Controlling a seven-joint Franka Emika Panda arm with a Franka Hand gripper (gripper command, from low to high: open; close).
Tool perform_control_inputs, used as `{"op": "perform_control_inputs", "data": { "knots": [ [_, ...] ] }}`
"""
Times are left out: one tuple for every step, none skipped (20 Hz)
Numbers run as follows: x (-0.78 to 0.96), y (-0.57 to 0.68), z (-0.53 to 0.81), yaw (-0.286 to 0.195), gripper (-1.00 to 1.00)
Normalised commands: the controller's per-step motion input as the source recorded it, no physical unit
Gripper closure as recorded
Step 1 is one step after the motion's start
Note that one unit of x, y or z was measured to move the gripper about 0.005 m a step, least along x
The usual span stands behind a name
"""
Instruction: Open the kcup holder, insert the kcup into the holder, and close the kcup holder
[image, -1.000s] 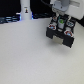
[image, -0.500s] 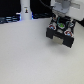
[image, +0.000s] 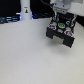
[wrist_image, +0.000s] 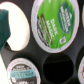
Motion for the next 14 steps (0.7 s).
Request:
{"op": "perform_control_inputs", "data": {
  "knots": [
    [0.53, -0.41, 0.45, 0.047, -1.0],
    [0.55, -0.43, 0.41, 0.045, -1.0],
    [0.56, -0.42, 0.37, 0.045, -1.0],
    [0.6, -0.44, 0.34, 0.035, -1.0],
    [0.6, -0.44, 0.33, 0.033, -1.0],
    [0.63, -0.43, 0.28, 0.027, -1.0],
    [0.7, -0.42, 0.29, 0.011, -1.0],
    [0.7, -0.45, 0.26, 0.011, -1.0],
    [0.72, -0.45, 0.22, 0.007, -1.0],
    [0.72, -0.44, 0.2, 0.012, -1.0],
    [0.72, -0.45, 0.17, 0.014, -1.0],
    [0.74, -0.45, 0.14, 0.014, -1.0],
    [0.75, -0.45, 0.12, 0.013, -1.0],
    [0.76, -0.44, 0.1, 0.013, -1.0]
  ]
}}
